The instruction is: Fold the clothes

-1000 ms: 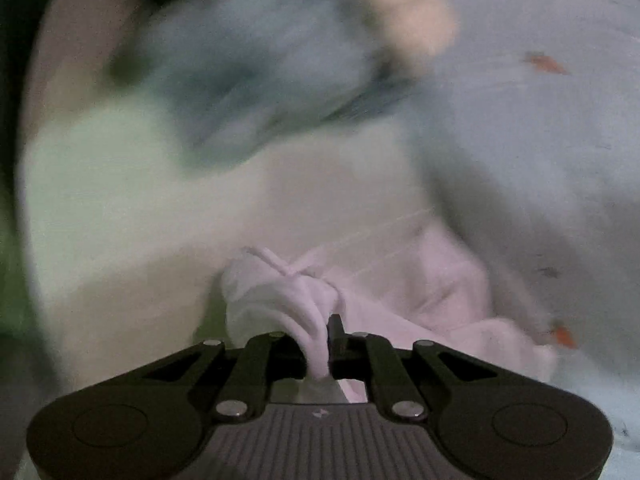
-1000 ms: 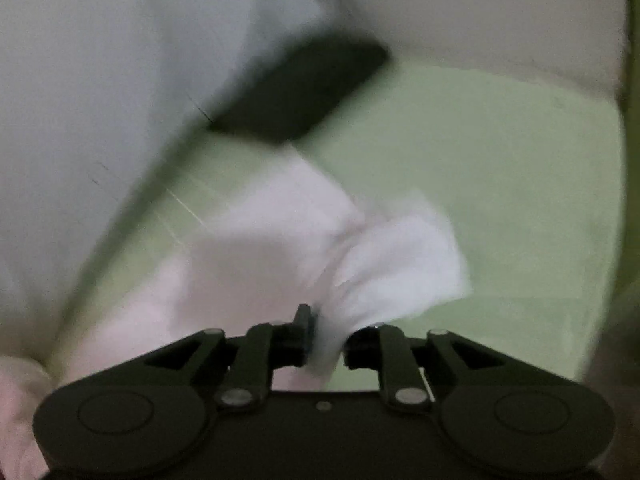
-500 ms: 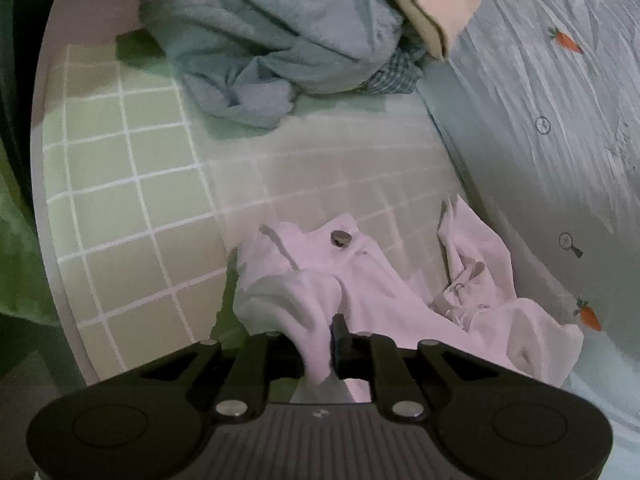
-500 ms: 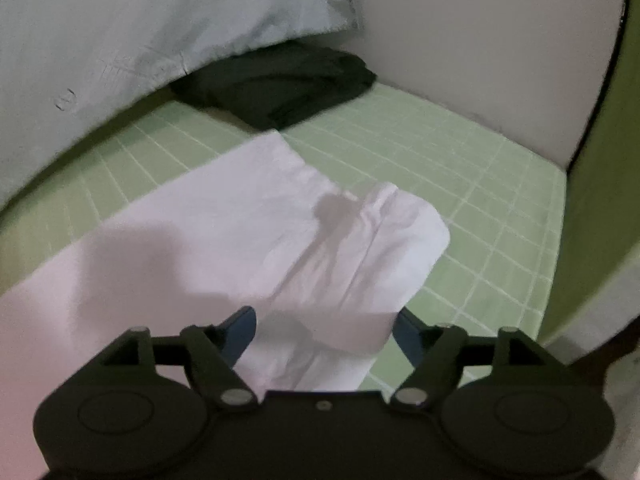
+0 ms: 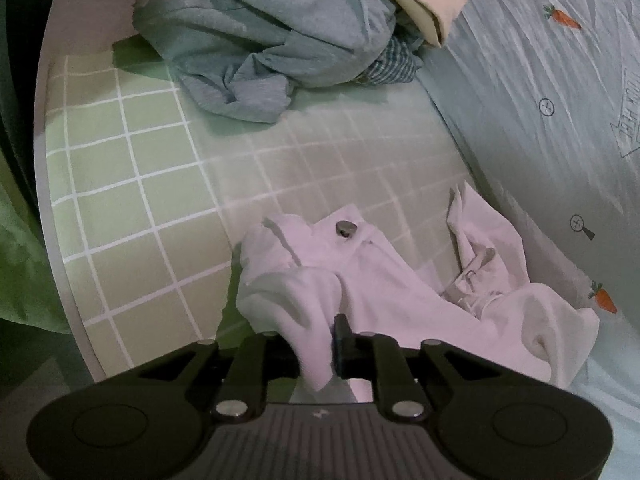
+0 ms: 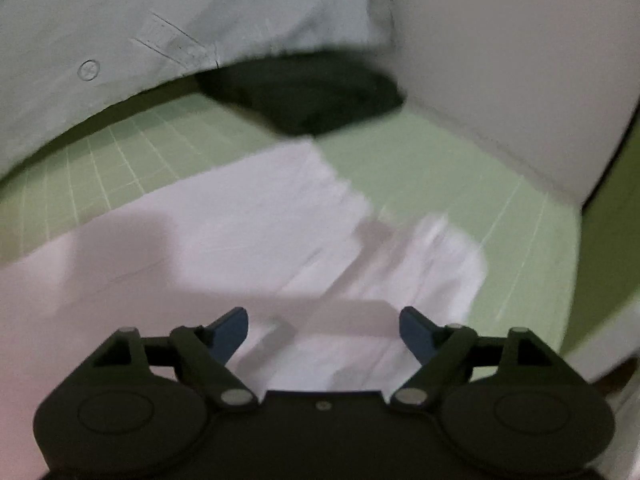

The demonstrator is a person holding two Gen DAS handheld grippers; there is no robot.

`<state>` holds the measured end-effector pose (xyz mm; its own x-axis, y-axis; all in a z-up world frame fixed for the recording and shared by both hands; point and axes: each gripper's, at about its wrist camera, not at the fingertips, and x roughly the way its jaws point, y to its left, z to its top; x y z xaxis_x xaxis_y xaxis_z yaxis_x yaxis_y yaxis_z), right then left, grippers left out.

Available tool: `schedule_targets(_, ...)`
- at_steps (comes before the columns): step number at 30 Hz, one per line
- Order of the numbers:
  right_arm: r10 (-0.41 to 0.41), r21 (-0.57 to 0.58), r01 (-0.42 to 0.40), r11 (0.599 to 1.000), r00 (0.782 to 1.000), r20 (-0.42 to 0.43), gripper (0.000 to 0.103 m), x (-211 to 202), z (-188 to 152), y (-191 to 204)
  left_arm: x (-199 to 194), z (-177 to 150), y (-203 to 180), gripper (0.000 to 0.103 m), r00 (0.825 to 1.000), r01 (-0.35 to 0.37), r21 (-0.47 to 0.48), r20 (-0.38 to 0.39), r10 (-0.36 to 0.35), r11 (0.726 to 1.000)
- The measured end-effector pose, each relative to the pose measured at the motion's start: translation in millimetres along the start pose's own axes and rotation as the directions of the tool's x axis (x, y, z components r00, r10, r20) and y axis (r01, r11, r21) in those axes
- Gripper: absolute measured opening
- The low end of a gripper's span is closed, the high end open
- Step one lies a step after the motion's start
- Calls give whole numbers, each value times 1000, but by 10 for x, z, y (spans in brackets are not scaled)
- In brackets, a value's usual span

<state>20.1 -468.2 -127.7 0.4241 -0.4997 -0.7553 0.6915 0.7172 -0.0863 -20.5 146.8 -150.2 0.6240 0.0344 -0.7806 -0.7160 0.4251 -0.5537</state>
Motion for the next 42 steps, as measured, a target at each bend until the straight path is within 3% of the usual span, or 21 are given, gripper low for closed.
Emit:
schedule_targets(3, -11, -4, 11, 1000, 1000, 5, 58, 9, -50, 13, -9, -5, 29, 17, 1000, 7, -16, -3, -7, 1000)
schedule_targets(4, -15, 21, 15, 1000, 1000, 0, 29, -10, -46, -29, -12, -6, 39, 17, 1000, 9, -21, -4, -9, 1000)
schedule_targets(5, -21, 48, 21, 999, 1000, -6, 15, -29, -41, -74, -13, -8, 46, 18, 1000, 10, -24, -5, -11, 1000)
schedule_targets(13, -176, 121, 178, 977, 984, -24, 6, -236, -215, -495, -9, -25, 65, 19, 1000, 12, -28, -11, -13, 1000)
schedule_targets(19, -251, 132, 255, 958, 967, -42, 7, -338, -355, -623, 0, -26, 68, 20, 1000, 9, -20, -23, -10, 1000)
schedule_targets(21, -250, 138, 251, 958, 968, -20, 16, -388, -346, -590, 4, -26, 69, 21, 1000, 9, -17, -26, -9, 1000)
schedule_targets(23, -246, 143, 241, 960, 969, 14, 46, -457, -325, -535, 7, -27, 70, 21, 1000, 8, -14, -30, -8, 1000)
schedule_targets(27, -210, 61, 204, 977, 970, 125, 50, -607, -301, -273, 5, -34, 75, 21, 999, 9, -14, -32, -10, 1000)
schedule_targets(33, -45, -31, 48, 998, 994, 97, 56, -547, -376, -29, -13, -56, 87, 23, 999, 15, -13, -30, -16, 1000)
schedule_targets(37, -32, 23, 32, 999, 999, 4, 63, -413, -443, -87, -39, -64, 105, 26, 999, 20, -15, -35, -21, 1000)
schedule_targets(39, -33, 87, 35, 996, 999, -34, 73, -367, -477, -190, -73, -52, 114, 28, 999, 28, -18, -40, -28, 999)
schedule_targets(42, -39, 84, 42, 996, 999, -37, 77, -362, -476, -253, -175, -28, 105, 28, 998, 43, -3, -35, -43, 999)
